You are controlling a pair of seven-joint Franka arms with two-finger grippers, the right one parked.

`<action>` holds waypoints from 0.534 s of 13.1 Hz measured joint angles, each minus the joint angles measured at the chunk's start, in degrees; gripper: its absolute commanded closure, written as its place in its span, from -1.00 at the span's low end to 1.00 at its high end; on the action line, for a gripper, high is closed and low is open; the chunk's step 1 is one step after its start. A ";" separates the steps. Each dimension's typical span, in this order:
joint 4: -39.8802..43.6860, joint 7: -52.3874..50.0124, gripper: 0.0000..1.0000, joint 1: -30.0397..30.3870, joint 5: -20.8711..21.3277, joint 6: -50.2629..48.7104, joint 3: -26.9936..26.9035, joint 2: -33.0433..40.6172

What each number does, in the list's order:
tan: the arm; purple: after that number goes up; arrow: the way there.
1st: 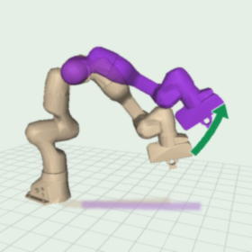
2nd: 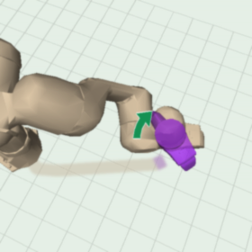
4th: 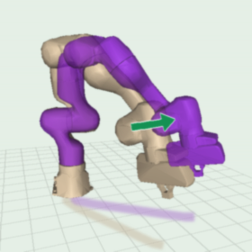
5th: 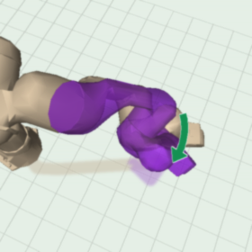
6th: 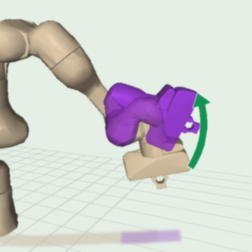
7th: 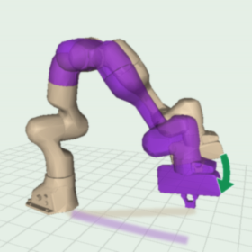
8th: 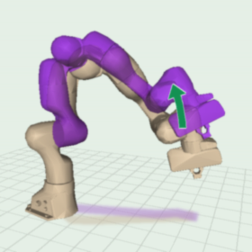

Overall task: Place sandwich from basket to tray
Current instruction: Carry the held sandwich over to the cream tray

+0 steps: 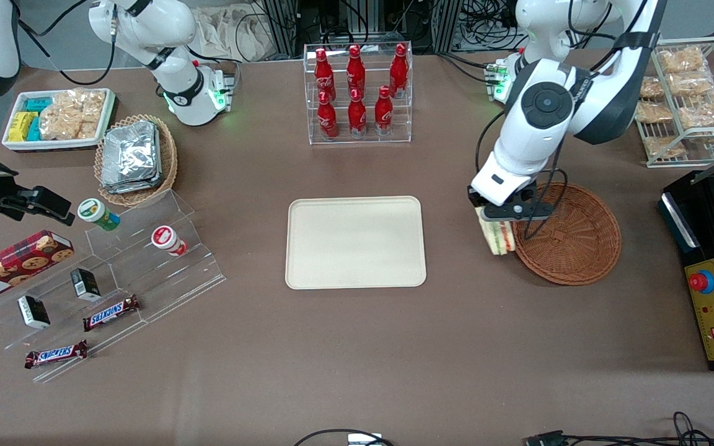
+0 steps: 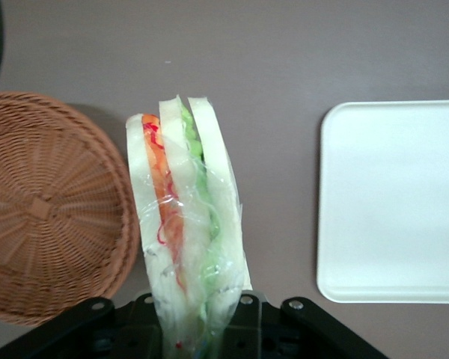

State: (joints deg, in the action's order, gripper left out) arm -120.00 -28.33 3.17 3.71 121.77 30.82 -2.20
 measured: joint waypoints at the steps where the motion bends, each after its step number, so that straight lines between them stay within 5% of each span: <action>1: 0.77 0.04 1.00 -0.68 0.35 0.99 0.63 -1.31; 7: 7.95 -0.86 0.92 -10.53 8.01 2.58 1.13 -13.34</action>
State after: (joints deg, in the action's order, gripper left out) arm -112.05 -29.19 -7.36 11.73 124.35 31.95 -15.54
